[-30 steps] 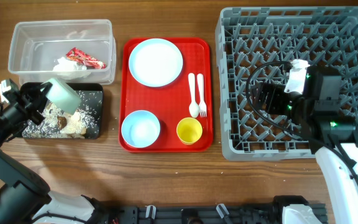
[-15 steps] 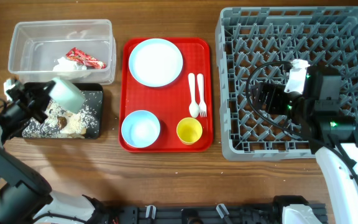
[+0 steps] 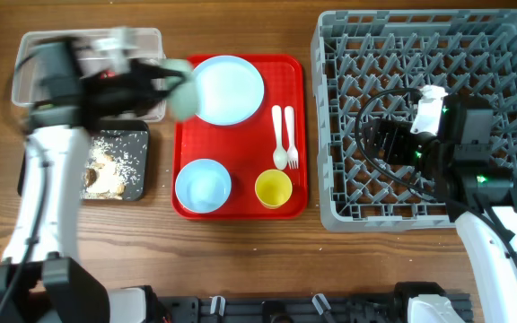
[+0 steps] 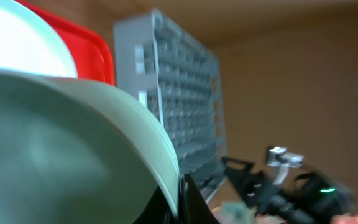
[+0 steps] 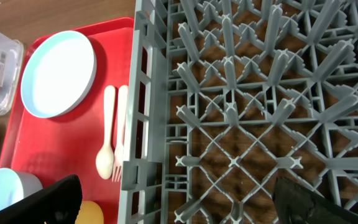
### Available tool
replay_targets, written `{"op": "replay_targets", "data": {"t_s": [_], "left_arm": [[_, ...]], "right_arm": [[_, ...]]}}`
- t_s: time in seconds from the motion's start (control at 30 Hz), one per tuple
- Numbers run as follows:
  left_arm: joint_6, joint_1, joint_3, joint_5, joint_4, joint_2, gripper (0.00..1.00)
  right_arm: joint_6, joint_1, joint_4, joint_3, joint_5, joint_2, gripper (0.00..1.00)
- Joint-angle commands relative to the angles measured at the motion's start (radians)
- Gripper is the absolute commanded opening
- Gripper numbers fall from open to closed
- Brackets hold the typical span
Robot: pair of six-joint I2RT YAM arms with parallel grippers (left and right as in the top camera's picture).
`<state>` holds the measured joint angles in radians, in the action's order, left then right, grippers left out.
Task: Sort waste into correct bins and load items into the dishwasher rack
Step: 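Return the emptied green bowl to the red tray with left gripper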
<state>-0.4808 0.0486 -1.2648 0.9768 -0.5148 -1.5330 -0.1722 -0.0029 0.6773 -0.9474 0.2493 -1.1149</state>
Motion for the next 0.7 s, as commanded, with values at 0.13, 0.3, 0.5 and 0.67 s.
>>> {"op": "replay_targets", "data": {"t_s": [0.13,0.3,0.5,0.67], "left_arm": [[-0.021,-0.472,-0.003,-0.918,-0.056,-0.023,0.04],[0.064,-0.649,-0.003,-1.132,-0.097,-0.089,0.04],[0.082,-0.699,-0.003,-1.184,-0.122,-0.216,0.04],[0.081,-0.697,-0.003,-1.184,-0.141,-0.283,0.04]], "right_arm": [[-0.01,-0.002,0.028,-0.021,-0.016,0.011,1.0],[-0.011,-0.002,0.029,-0.021,-0.016,0.011,1.0],[-0.01,-0.002,0.032,-0.021,-0.016,0.011,1.0],[-0.011,-0.002,0.04,-0.021,-0.016,0.011,1.0]]}}
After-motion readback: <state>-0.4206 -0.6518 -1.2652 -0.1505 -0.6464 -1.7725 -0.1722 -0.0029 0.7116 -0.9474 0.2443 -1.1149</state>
